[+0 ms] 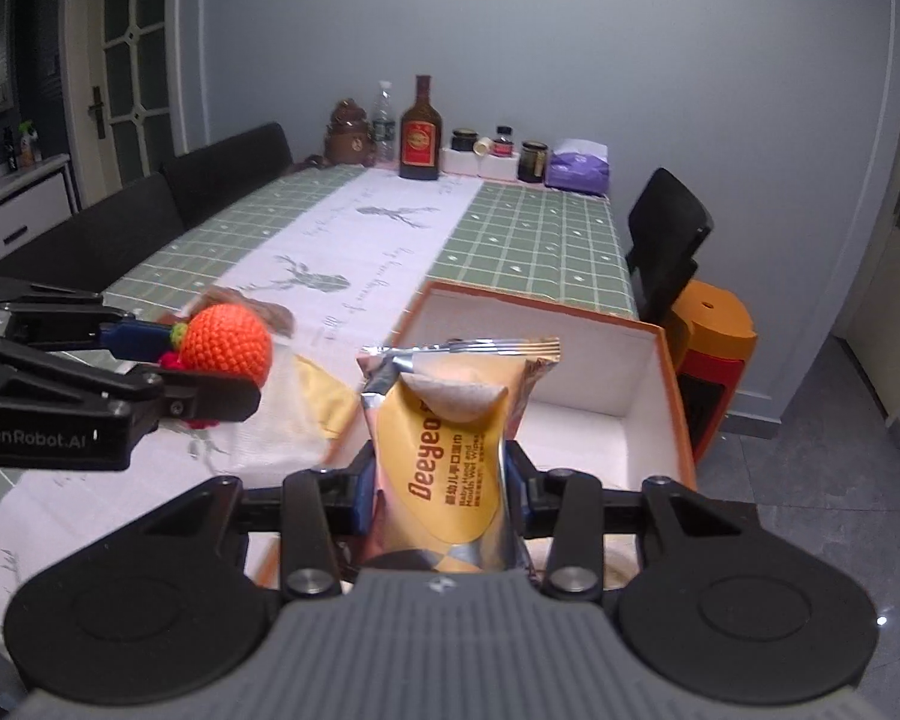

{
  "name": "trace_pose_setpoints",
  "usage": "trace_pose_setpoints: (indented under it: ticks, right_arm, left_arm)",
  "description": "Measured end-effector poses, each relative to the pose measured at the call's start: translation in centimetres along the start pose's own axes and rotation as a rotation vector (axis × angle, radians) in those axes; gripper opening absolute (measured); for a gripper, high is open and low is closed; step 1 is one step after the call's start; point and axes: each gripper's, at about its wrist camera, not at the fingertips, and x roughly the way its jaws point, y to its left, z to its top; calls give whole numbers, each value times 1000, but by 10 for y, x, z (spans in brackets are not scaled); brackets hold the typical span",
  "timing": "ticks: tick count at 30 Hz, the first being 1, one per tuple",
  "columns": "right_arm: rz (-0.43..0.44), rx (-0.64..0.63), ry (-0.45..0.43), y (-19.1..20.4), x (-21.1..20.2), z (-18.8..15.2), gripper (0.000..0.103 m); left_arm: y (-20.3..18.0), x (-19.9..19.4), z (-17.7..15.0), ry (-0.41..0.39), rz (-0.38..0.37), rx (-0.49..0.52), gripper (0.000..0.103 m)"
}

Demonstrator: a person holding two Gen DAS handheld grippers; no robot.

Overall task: Organize soft objects
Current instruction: 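Carry the packet and strawberry into the orange box and open both grippers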

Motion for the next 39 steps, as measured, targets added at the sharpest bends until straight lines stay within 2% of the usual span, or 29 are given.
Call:
trace_pose_setpoints:
  ticks: [6, 11, 16, 24, 39]
  right_arm:
    - [-49, -60, 75, -36, 33, 0, 41]
    - [-80, -103, 125, -58, 61, -3, 41]
    - [-75, -135, 162, -72, 84, -3, 41]
    - [-68, -259, 181, -62, 112, -3, 42]
    - [-61, -279, 240, -59, 131, -8, 45]
  left_arm:
    - [-24, 45, 9, 78, -36, 117, 51]
    - [-47, 83, 11, 142, 3, 283, 51]
    - [-55, 111, 4, 207, 11, 355, 51]
    - [-51, 140, -3, 257, 28, 369, 52]
    - [-47, 146, -3, 270, 30, 385, 54]
